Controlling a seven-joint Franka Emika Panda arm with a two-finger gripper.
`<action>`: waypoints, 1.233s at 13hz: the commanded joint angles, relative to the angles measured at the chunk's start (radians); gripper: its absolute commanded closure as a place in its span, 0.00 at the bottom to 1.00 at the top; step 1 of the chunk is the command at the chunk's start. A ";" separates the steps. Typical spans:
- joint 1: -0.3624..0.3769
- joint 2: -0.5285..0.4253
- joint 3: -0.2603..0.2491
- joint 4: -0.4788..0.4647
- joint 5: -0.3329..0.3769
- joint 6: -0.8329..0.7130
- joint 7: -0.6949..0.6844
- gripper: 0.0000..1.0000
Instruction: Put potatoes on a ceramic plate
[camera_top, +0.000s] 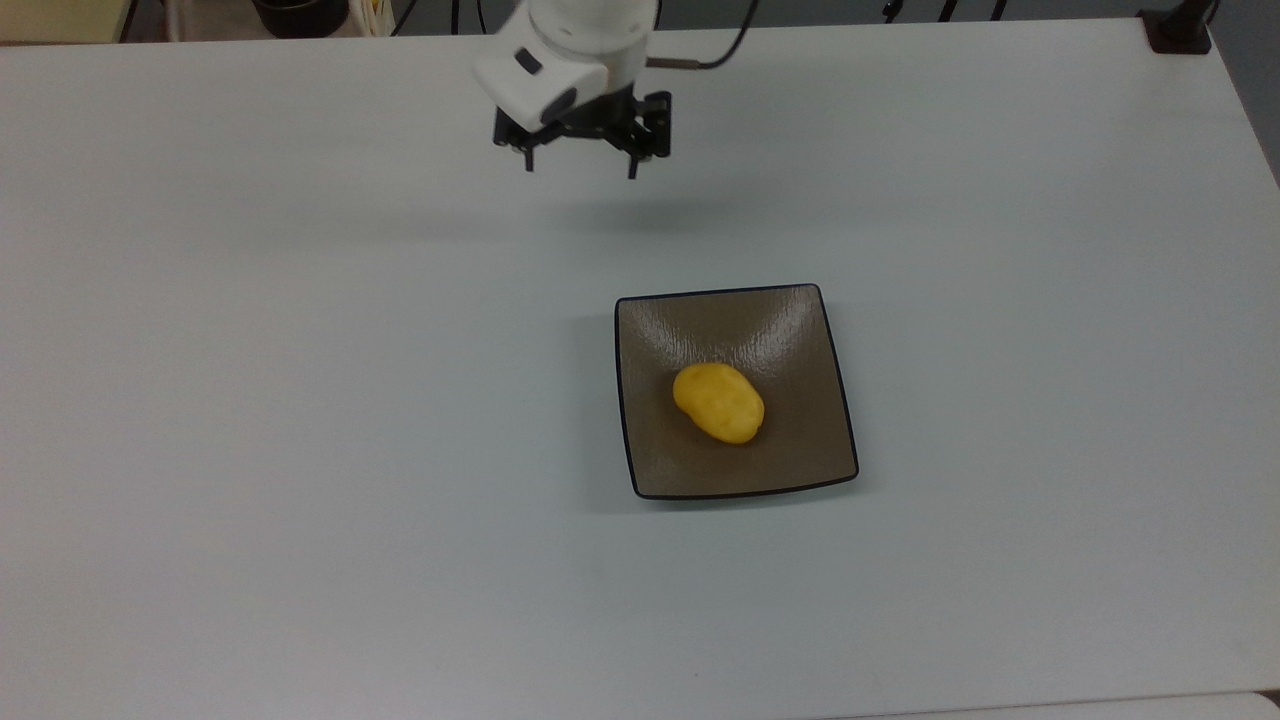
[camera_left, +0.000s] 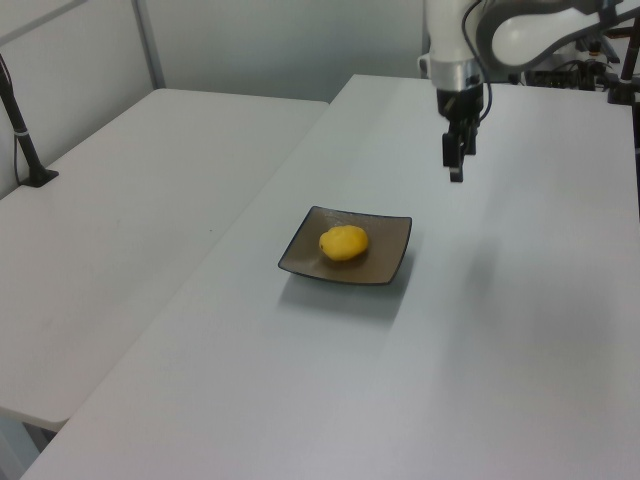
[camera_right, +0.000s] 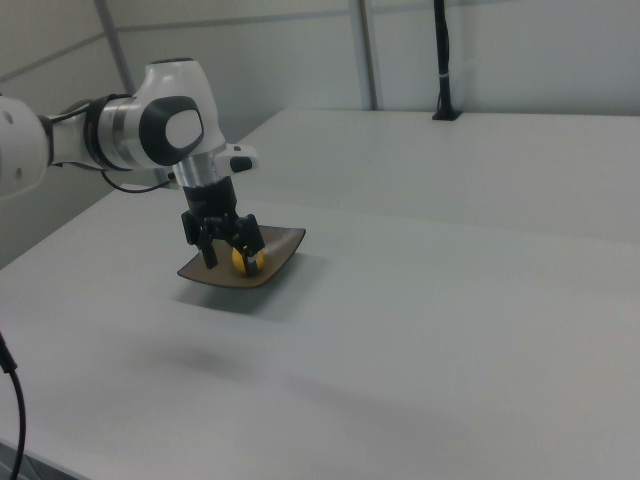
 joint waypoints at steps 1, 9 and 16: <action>0.018 -0.130 -0.063 -0.084 0.018 -0.006 -0.025 0.00; 0.054 -0.164 -0.179 -0.049 0.133 -0.021 -0.094 0.00; 0.053 -0.167 -0.171 -0.056 0.118 -0.025 -0.088 0.00</action>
